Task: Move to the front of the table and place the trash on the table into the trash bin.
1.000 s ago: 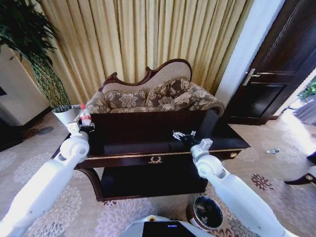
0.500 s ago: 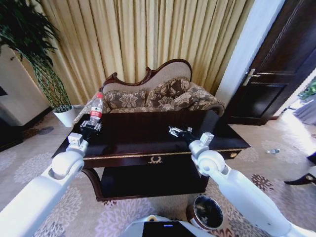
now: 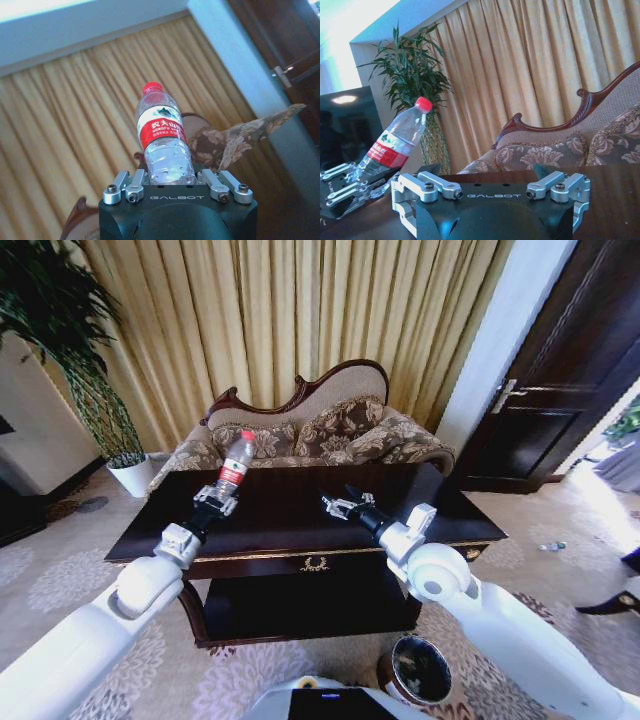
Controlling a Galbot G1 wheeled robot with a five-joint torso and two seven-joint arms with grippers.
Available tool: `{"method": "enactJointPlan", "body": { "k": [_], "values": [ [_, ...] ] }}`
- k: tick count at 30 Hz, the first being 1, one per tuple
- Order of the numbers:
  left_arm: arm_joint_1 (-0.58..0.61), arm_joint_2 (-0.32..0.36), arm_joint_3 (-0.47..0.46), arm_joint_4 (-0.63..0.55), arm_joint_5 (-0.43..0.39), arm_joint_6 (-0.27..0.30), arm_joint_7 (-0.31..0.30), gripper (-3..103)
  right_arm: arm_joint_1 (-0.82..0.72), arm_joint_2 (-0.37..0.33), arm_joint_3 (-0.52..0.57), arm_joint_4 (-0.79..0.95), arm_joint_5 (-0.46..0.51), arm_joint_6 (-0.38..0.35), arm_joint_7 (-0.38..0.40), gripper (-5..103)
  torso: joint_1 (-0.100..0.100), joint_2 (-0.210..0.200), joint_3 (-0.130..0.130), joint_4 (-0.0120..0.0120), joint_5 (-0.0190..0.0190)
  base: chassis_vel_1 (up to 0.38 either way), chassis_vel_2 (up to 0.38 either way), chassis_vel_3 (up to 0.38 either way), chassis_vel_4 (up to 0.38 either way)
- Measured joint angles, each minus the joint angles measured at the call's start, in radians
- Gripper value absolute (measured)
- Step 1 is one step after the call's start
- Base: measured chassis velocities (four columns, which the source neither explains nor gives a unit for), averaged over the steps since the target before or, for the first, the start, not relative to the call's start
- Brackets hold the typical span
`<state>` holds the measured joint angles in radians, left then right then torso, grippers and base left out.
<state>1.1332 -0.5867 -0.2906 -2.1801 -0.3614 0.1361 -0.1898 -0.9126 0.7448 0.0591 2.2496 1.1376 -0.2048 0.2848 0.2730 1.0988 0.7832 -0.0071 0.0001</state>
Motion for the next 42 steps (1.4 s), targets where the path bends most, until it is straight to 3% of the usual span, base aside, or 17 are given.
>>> {"method": "enactJointPlan", "body": {
  "k": [11, 15, 22, 24, 33, 42],
  "values": [
    [-0.015, 0.05, 0.078, -0.083, 0.019, 0.004, -0.006, 38, 0.023, 0.01, -0.005, 0.015, 0.025, -0.004, -0.02, 100, 0.0, 0.0, 0.0, 0.0002, -0.0001, 0.0, 0.0, 0.0, 0.0],
    [-0.016, 0.075, 0.103, -0.084, 0.092, -0.034, 0.01, 38, 0.031, -0.003, -0.008, 0.018, 0.051, -0.009, -0.044, 100, 0.0, 0.0, 0.0, 0.0001, -0.0001, 0.0, 0.0, 0.0, 0.0],
    [-0.028, 0.1, 0.137, -0.119, 0.146, -0.052, 0.022, 38, 0.035, -0.015, -0.01, 0.032, 0.136, -0.012, -0.07, 100, 0.0, 0.0, 0.0, 0.0001, 0.0, 0.0, 0.0, 0.0, 0.0],
    [-0.029, 0.109, 0.156, -0.13, 0.15, -0.053, 0.023, 38, 0.041, -0.013, -0.008, 0.043, 0.19, -0.012, -0.082, 100, 0.0, 0.0, 0.0, 0.0001, 0.0, 0.0, 0.0, 0.0, 0.0],
    [-0.025, 0.139, 0.174, -0.156, 0.156, -0.06, 0.035, 38, 0.051, -0.013, -0.006, 0.085, 0.238, -0.01, -0.121, 100, 0.0, 0.0, 0.0, 0.0001, -0.0001, 0.0, 0.0, 0.0, 0.0],
    [-0.082, 0.163, 0.233, -0.173, 0.154, -0.066, 0.056, 38, 0.054, -0.026, -0.016, 0.091, 0.231, -0.019, -0.139, 100, 0.0, 0.0, 0.0, 0.0, -0.0001, 0.0, 0.0, 0.0, 0.0]
  ]
}}
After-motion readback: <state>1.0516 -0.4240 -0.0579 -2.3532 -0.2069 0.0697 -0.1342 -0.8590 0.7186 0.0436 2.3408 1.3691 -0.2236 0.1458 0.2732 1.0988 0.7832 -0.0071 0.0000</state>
